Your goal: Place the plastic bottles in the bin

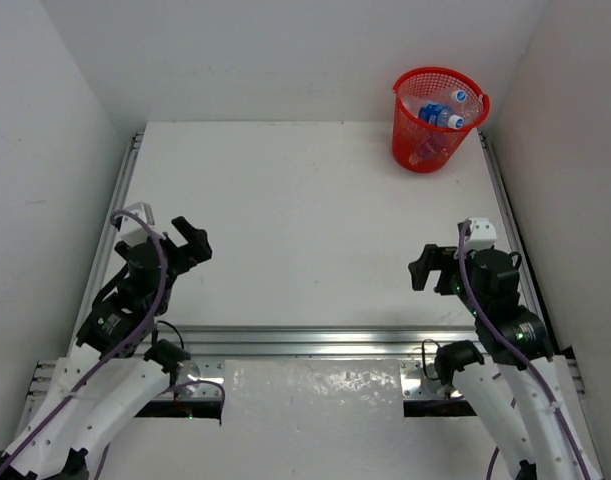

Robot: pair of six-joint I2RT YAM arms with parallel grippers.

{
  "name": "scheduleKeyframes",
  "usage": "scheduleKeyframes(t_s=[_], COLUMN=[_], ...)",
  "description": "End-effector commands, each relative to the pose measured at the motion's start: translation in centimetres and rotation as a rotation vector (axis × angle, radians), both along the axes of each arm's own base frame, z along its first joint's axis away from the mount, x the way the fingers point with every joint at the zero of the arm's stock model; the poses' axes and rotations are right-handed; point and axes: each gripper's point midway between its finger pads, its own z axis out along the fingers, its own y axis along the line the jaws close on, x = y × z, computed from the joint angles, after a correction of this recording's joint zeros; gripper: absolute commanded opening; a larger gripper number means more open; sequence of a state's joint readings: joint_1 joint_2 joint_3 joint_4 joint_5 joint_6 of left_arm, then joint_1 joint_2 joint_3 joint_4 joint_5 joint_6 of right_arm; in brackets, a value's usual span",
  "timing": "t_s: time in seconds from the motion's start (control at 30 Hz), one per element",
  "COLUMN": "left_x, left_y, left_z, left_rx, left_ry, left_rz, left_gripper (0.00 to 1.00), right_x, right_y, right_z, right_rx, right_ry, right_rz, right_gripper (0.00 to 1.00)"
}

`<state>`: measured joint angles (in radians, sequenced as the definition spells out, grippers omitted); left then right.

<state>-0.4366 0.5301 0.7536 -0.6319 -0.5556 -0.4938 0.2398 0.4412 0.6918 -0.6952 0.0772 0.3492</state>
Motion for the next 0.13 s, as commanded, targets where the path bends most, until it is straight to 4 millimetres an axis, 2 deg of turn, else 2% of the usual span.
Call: scheduleKeyframes(t_s=[0.0,0.1], left_x=[0.3,0.1], left_y=[-0.1,-0.1], left_z=[1.3,1.4], left_rx=[-0.016,-0.02], left_ry=[-0.054,-0.059], left_rz=[-0.013,-0.011], left_gripper=[1.0,1.0], right_x=[0.7,1.0], right_y=[0.1,0.2], right_z=[0.1,-0.9], right_rx=[0.026,0.021], right_ry=[-0.021,0.021], right_rz=[-0.022,-0.027], right_gripper=[0.99,0.99])
